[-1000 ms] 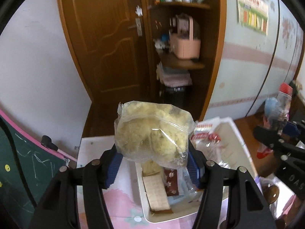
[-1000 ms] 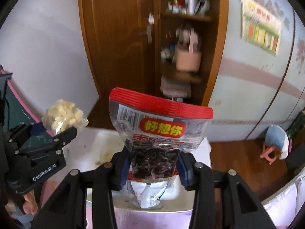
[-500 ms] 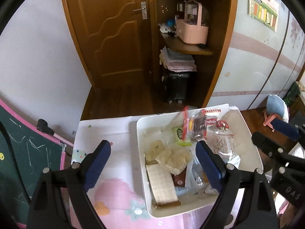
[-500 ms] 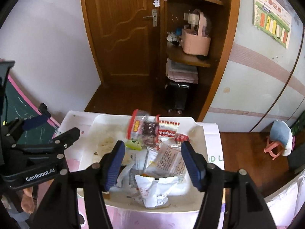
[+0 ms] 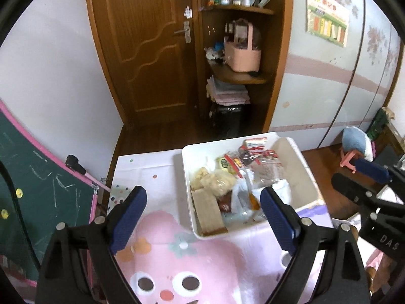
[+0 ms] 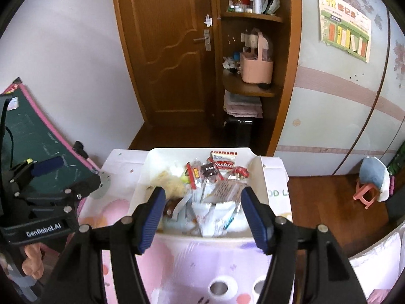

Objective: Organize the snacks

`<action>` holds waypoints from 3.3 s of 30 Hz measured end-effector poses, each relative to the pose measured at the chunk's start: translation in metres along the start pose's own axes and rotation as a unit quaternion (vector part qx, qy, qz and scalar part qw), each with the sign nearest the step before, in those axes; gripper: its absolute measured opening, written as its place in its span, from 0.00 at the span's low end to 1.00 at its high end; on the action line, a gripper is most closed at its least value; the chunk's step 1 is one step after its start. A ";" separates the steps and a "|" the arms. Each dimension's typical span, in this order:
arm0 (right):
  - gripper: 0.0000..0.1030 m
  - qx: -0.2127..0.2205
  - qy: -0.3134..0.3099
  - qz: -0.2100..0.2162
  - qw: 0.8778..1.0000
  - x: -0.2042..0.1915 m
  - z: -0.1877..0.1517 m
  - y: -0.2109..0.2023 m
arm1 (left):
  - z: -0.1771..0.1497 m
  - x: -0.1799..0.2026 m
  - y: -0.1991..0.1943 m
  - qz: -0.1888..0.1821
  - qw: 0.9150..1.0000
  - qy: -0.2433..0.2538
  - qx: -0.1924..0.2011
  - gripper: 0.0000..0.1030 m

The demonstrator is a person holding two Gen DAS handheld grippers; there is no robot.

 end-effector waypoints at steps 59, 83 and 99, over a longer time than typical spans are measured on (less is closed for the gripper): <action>0.91 0.034 0.048 -0.038 0.998 -0.046 -0.234 -0.119 | -0.250 0.012 -0.118 0.040 0.997 -0.072 0.008 1.00; 0.91 0.017 0.050 -0.040 0.998 -0.040 -0.224 -0.103 | -0.244 0.012 -0.099 0.037 0.997 -0.073 -0.011 1.00; 0.91 0.012 0.054 -0.039 0.998 -0.039 -0.225 -0.097 | -0.246 0.012 -0.093 0.039 0.997 -0.071 -0.017 0.99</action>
Point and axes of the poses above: each gripper's, at about its wrist camera, not at the fingertips, and y roughly the way its jaws point, x to its right, z to its top, the point moved 4 cm from there along y, roughly the way its jaws point, and after that the axes turned 7 degrees about -x, right-handed, at the moved point
